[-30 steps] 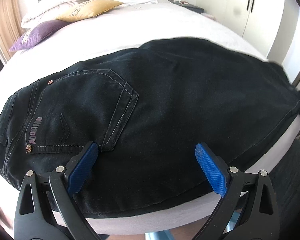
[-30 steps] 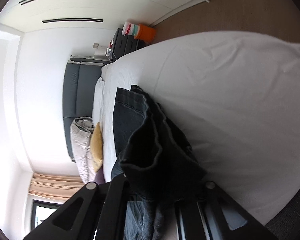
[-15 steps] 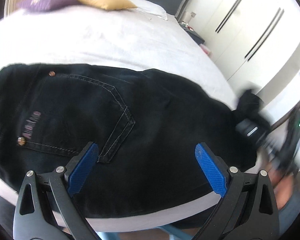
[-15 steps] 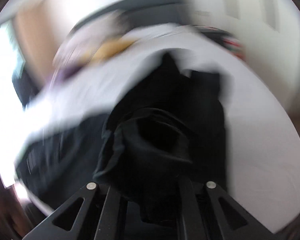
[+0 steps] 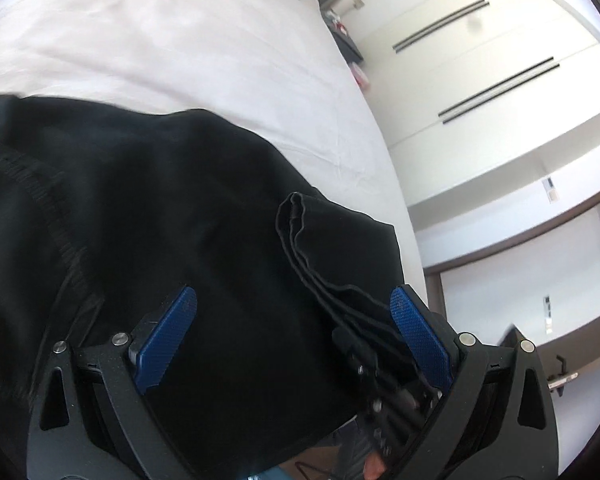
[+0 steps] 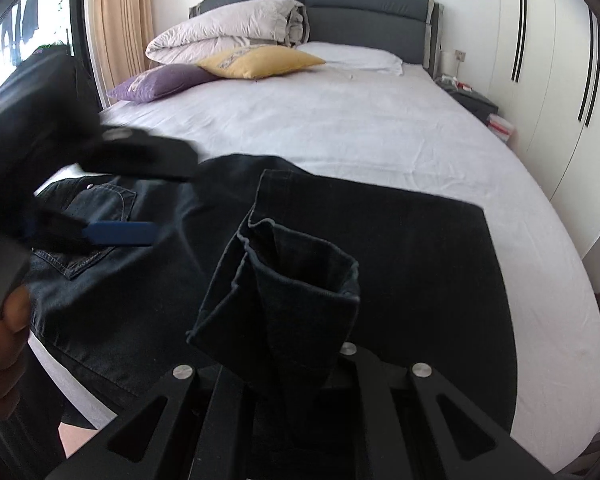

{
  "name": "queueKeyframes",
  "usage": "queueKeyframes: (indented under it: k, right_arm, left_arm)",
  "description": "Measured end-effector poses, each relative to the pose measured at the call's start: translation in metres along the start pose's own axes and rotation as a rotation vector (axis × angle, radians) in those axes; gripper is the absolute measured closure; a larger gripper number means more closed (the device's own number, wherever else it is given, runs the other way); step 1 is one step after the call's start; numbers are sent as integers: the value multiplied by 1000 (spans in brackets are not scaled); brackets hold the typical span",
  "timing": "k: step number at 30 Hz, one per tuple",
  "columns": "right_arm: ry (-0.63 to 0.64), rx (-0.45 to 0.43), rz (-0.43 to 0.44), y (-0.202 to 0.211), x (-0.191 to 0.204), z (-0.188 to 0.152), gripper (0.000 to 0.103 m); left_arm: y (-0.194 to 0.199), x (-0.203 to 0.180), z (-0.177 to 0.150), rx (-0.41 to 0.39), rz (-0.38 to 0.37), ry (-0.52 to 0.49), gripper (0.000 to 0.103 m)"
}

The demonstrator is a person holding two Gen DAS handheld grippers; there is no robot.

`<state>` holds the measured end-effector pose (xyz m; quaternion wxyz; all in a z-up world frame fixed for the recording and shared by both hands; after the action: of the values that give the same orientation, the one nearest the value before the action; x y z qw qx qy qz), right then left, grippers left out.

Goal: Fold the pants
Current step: 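Grasp the folded leg edge of the jeans with the left tool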

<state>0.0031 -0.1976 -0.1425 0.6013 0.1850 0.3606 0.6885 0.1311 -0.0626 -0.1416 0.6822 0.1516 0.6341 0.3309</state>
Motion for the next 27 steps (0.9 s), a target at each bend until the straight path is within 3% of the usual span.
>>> queueKeyframes:
  k: [5,11,12,13,15,18,27]
  right_arm:
    - [1,-47,-18,10,-4,2,98]
    - [47,-60,-37,14,5,4,97]
    - [53,-60,-40,14,6,4,97]
    - [57,-61,-43,15,6,4,97]
    - [62,-61,-45,16,8,5,97]
    - [78,-66,-48,19,14,8,97]
    - [217,-130,14,27,71,39,97]
  left_arm:
    - [-26,-15,16,90,-32,51,4]
    - [-54,-36,13,165,-24,17,6]
    - [-57,-38,15,171,-27,14,19]
    - [-62,-39,14,183,-28,12,50]
    - [-66,-37,15,204,-15,11,81]
    - [-58,-34,15,197,-11,-19,95]
    - [4,-4,28,94,36,-81,95]
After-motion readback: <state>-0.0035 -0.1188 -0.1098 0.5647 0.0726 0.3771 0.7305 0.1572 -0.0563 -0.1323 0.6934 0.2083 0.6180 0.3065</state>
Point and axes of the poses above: each gripper's, at about its wrist camera, not at the fingertips, and y roughly against the way its jaws point, x to its left, z to its top, the point moved 4 cm from there along -y, roughly the way its jaws point, and after that the axes turned 13 degrees about y, right-handed, at the moved point
